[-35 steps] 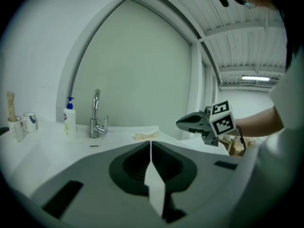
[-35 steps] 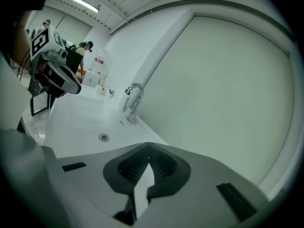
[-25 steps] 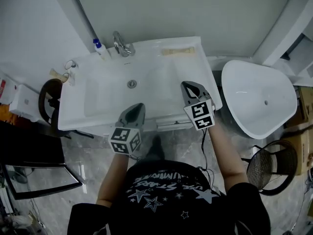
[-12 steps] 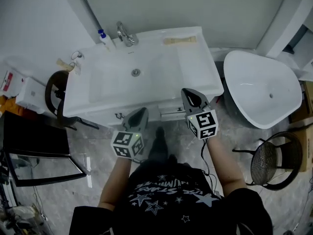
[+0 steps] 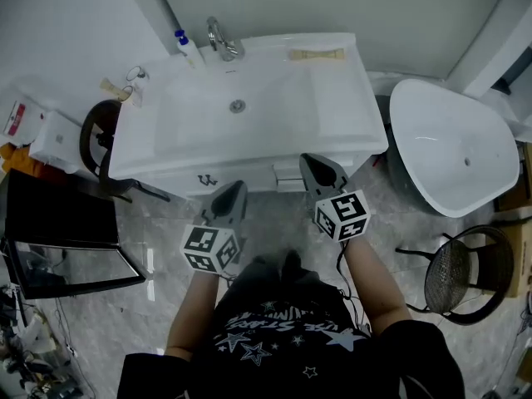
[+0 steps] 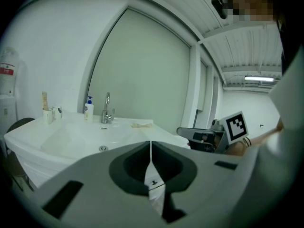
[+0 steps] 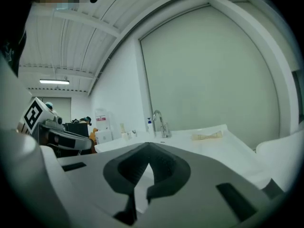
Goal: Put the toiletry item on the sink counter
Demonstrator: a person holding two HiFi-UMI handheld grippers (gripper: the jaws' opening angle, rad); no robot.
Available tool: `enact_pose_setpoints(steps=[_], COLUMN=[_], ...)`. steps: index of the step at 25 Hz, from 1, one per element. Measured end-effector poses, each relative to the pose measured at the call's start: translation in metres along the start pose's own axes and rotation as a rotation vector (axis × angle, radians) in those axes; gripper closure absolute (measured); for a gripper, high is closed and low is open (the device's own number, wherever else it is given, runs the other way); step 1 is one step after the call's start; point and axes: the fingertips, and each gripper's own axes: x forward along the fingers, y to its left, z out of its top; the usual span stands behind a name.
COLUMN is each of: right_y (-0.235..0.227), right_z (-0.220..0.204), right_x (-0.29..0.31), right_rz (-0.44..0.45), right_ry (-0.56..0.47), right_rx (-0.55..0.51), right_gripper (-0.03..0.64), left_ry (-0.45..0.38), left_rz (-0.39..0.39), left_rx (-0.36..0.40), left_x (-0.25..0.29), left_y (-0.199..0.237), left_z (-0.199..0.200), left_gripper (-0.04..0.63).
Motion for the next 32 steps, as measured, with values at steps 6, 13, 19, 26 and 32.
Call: enact_pose_setpoints(steps=[6,13,19,26,32], right_y=[0.005,0.029,0.076,0.126,0.163], right_z=[-0.016,-0.022,-0.024,-0.028,-0.042], right_x=[0.0,-0.018,-0.043,-0.08,-0.112], right_rz=[-0.02,-0.055,-0.084,-0.116,-0.14], right_ry=[0.047,0.058,0.054,0.044,0.042], right_rx=[-0.006,-0.012,-0.01,-0.022,-0.014], right_gripper=[0.603,0.603,0.603,0.603,0.603], left_ry=[0.014,0.02,0.019,0.007,0.011], left_rz=[-0.014,-0.044,-0.051,-0.076,-0.104], left_rx=[-0.042,-0.04,-0.054,-0.054,-0.059], left_x=[-0.002,-0.034,-0.087,-0.142,-0.184], left_y=[-0.002,-0.005,-0.001,-0.008,-0.019], left_z=[-0.014,-0.03,-0.044,-0.058,-0.079], left_gripper=[0.575,0.575,0.575,0.575,0.575])
